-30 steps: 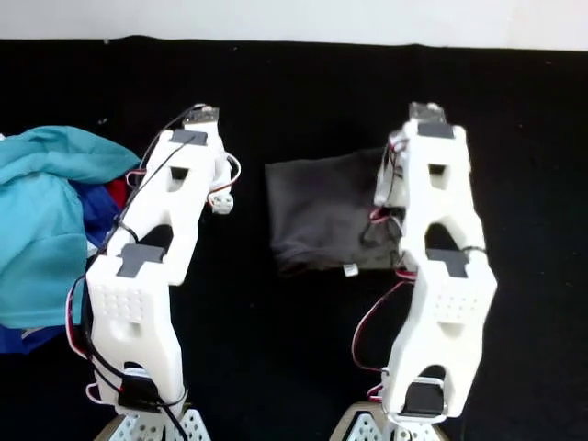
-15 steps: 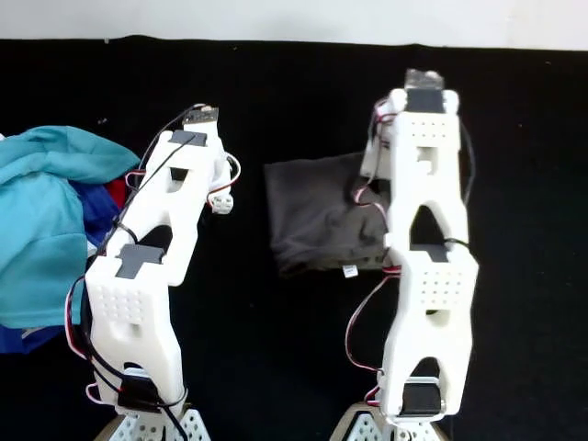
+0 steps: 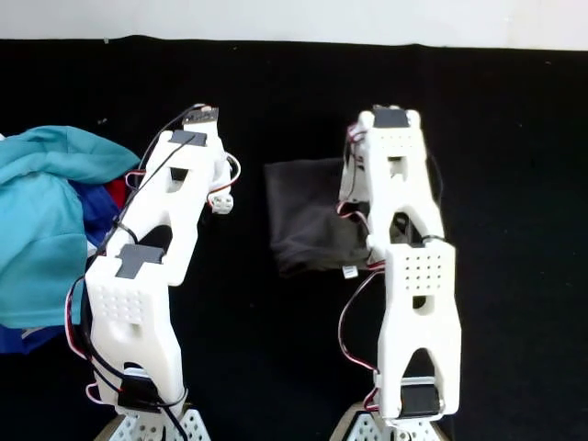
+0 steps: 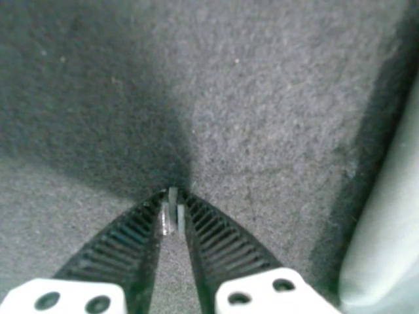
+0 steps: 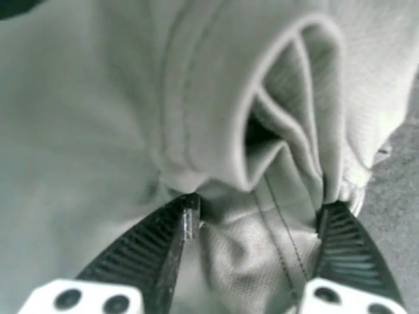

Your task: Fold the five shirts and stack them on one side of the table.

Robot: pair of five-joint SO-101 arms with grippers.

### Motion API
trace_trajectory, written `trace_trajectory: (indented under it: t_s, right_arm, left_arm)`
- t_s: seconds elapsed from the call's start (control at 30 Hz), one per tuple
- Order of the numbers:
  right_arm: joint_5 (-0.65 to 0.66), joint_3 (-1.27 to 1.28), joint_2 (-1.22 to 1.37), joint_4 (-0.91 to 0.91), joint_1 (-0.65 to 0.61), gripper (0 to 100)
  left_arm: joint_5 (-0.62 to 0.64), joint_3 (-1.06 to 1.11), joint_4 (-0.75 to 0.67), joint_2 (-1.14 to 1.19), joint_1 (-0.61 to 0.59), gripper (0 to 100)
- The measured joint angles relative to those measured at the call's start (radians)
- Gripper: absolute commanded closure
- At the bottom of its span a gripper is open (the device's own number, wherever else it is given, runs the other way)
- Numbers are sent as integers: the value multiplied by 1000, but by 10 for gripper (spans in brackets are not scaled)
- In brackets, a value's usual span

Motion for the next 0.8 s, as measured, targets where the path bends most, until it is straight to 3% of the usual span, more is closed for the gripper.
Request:
trace_trajectory:
  t_s: [0.43,0.6,0.8]
  right_arm:
    - [0,-2,6,-12,98,724]
    - [0,-2,6,-31,109,998]
    - [150,2,6,-71,155,991]
  left_arm:
    - [0,0,0,0,0,991]
    - [0,0,0,0,0,991]
    - [0,0,0,0,0,991]
